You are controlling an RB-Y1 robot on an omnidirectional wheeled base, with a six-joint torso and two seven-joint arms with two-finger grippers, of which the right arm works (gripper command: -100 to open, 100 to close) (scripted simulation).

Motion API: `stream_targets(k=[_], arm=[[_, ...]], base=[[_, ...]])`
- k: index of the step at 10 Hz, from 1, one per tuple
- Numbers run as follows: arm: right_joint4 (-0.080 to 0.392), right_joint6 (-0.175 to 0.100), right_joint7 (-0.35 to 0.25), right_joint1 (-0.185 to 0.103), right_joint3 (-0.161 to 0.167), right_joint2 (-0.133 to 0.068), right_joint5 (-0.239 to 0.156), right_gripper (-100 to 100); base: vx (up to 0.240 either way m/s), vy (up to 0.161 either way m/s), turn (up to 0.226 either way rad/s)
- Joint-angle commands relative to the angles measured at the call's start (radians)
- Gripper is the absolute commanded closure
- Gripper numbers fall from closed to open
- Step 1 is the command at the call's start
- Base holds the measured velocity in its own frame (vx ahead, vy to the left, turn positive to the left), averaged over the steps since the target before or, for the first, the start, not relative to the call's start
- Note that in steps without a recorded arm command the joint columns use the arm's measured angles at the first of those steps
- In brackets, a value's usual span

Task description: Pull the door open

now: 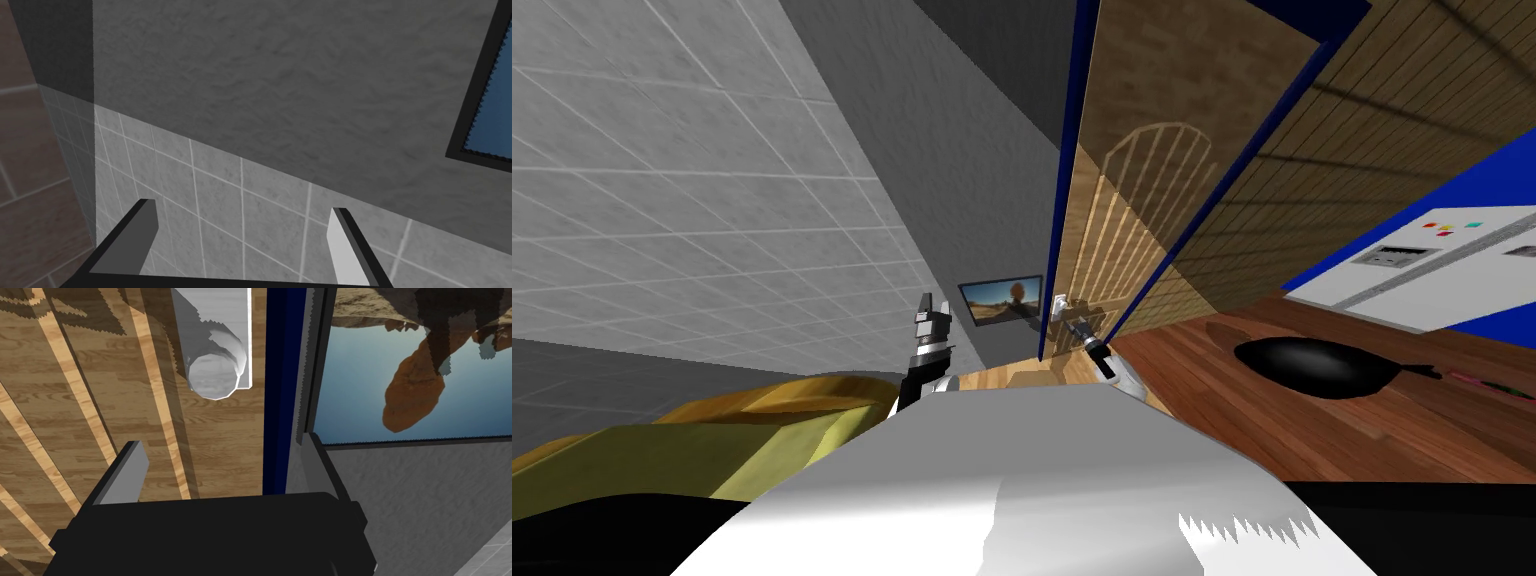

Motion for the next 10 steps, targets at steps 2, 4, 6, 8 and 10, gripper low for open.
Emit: stream_targets(k=[2, 4, 6, 8, 10], arm=[[0.019, 0.002, 0.015, -0.005, -0.051, 0.000, -0.018, -100], [0.037, 0.008, 0.022, -0.016, -0.093, -0.003, -0.032, -100], [0.052, 0.014, 0.029, -0.024, -0.129, -0.006, -0.045, -100], [0.064, 0.018, 0.034, -0.031, -0.159, -0.008, -0.055, -100], [0.067, 0.019, 0.037, -0.034, -0.167, -0.006, -0.057, -100]], base=[[0.070, 0.009, 0.218], [0.076, 0.009, 0.214], [0.102, 0.002, 0.248], [0.082, 0.002, 0.179], [0.065, -0.005, 0.103]])
